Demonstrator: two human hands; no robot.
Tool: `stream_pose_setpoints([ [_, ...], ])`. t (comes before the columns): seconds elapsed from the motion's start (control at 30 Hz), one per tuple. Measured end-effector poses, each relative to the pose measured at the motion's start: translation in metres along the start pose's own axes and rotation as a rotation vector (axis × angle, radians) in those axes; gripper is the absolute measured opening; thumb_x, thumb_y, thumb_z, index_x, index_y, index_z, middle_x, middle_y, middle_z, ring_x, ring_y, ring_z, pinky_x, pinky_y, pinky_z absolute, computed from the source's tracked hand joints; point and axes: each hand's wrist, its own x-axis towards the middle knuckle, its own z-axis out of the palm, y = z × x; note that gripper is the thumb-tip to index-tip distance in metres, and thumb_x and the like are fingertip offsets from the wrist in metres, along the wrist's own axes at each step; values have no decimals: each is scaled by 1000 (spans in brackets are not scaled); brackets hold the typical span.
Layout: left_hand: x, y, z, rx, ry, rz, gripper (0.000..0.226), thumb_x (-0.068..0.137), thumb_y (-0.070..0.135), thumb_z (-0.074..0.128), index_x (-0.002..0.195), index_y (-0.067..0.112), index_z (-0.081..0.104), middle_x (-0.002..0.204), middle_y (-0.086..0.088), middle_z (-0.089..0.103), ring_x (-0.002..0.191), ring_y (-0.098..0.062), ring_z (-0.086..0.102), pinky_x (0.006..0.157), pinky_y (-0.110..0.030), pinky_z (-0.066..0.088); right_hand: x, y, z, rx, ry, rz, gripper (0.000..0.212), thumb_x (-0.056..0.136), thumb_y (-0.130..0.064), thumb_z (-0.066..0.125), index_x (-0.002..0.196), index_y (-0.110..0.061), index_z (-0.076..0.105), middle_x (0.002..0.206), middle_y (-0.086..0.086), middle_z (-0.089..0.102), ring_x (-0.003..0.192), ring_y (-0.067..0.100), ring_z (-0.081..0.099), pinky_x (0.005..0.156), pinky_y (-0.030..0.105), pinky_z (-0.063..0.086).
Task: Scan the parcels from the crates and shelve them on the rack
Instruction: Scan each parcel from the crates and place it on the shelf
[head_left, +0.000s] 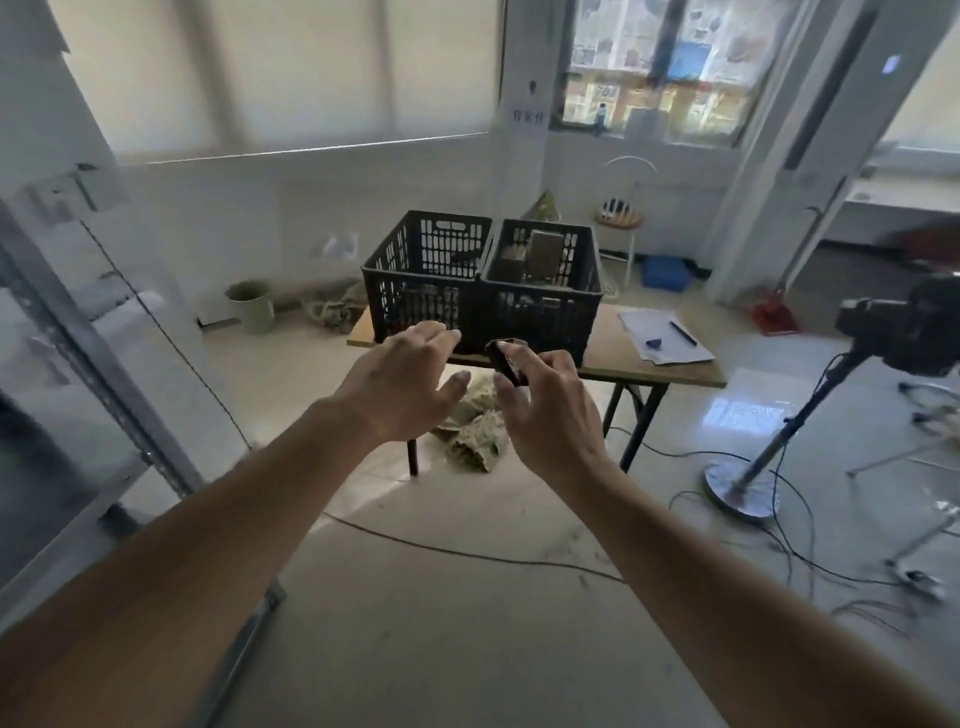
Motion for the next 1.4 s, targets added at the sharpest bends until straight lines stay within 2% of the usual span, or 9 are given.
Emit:
stream_pose_setpoints([
  [0.2,108,6,41,-21,-46,54,64,105,47,53,158,14,41,161,-4,44,145,-25,46,114,-42,43,80,62,4,-21,8,70,48,108,-43,54,156,-36,51,134,8,57,105,29,67,84,48,59],
  [0.4,223,16,90,-11,-86,17,64,104,49,51,159,18,41,164,-1,40,144,-26,47,113,-43,45,180,141,12,-12,-3,95,48,109,-44,53,156,-36,51,136,9,55,110,30,65,90,48,58],
  [0.63,343,32,138,-28,-144,-35,64,104,50,51,159,19,41,164,1,39,145,-24,46,114,-43,42,285,228,16,-24,-29,120,47,109,-45,52,155,-36,51,137,10,56,108,32,68,86,44,59],
  [0.87,443,22,169,-49,-188,-40,60,105,47,52,157,18,43,159,2,43,141,-23,49,110,-40,44,371,283,39,-19,-41,162,48,109,-46,53,155,-35,51,134,9,57,110,29,66,90,45,60],
  [1.13,568,-22,228,-79,-253,2,59,105,46,54,157,19,43,158,3,44,139,-23,51,109,-41,47,483,325,92,-29,-6,227,46,108,-46,55,154,-38,51,130,7,57,110,28,64,91,45,59],
  [1.23,605,-39,254,-99,-298,19,58,104,43,55,155,19,44,156,2,46,138,-23,52,109,-43,49,516,338,113,-18,2,261,46,108,-48,55,153,-40,52,130,5,57,103,19,60,88,36,57],
  [1.3,630,-53,275,-104,-327,34,58,103,42,56,155,20,44,155,1,48,137,-23,53,108,-43,50,539,346,130,-5,11,293,46,107,-47,57,153,-40,52,127,2,58,98,9,51,86,28,51],
  [1.4,664,-71,302,-107,-380,44,58,101,42,58,154,22,45,152,2,49,134,-25,55,104,-44,52,568,357,149,-3,-1,332,45,108,-46,57,152,-42,52,126,0,57,99,4,46,86,24,46],
])
